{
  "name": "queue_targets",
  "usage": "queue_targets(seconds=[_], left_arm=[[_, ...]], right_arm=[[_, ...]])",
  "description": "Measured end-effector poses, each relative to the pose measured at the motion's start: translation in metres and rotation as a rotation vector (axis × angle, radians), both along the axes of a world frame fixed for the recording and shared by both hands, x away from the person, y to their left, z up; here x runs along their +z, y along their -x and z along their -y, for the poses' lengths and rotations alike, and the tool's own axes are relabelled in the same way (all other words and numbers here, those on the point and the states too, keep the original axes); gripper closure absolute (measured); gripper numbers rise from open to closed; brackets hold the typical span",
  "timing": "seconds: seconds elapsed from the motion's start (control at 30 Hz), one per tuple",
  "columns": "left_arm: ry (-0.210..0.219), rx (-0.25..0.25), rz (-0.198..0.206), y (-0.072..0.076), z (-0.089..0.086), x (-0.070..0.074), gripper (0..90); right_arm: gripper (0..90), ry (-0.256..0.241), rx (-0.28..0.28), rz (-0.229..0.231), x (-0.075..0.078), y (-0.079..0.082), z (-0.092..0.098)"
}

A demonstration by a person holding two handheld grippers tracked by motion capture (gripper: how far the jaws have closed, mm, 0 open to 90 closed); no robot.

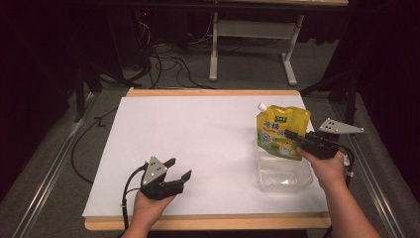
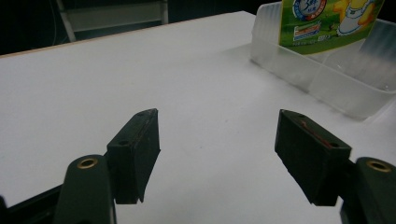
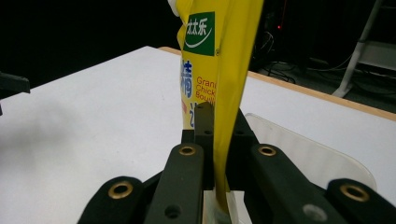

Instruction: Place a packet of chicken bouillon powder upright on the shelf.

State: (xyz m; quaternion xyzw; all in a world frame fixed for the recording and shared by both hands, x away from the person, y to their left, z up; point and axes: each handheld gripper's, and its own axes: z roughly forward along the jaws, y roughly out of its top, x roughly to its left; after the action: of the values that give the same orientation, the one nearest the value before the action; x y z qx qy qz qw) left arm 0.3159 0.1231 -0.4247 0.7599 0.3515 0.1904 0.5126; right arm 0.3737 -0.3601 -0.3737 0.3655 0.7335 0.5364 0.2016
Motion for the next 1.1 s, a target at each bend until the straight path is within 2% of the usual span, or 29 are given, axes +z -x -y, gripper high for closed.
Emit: queue_targets(seconds=[0.3, 0.43, 0.53, 1.1], left_arm=[[-0.002, -0.003, -0.004, 0.000, 0.000, 0.000, 31.4], [-0.001, -0.004, -0.004, 0.000, 0.000, 0.000, 31.3], [0.004, 0.000, -0.003, 0.000, 0.000, 0.000, 31.4], [0.000, -0.004, -0.005, 0.000, 0.001, -0.001, 31.4]], right_arm=[[87.8, -0.003, -0.005, -0.022, -0.011, -0.004, 0.001], [87.8, -0.037, -0.013, -0.030, -0.016, -0.005, 0.006], [87.6, -0.040, -0.017, -0.034, -0.017, -0.004, 0.007], [85.1, 0.001, -0.033, -0.036, -0.022, 0.004, 0.011]])
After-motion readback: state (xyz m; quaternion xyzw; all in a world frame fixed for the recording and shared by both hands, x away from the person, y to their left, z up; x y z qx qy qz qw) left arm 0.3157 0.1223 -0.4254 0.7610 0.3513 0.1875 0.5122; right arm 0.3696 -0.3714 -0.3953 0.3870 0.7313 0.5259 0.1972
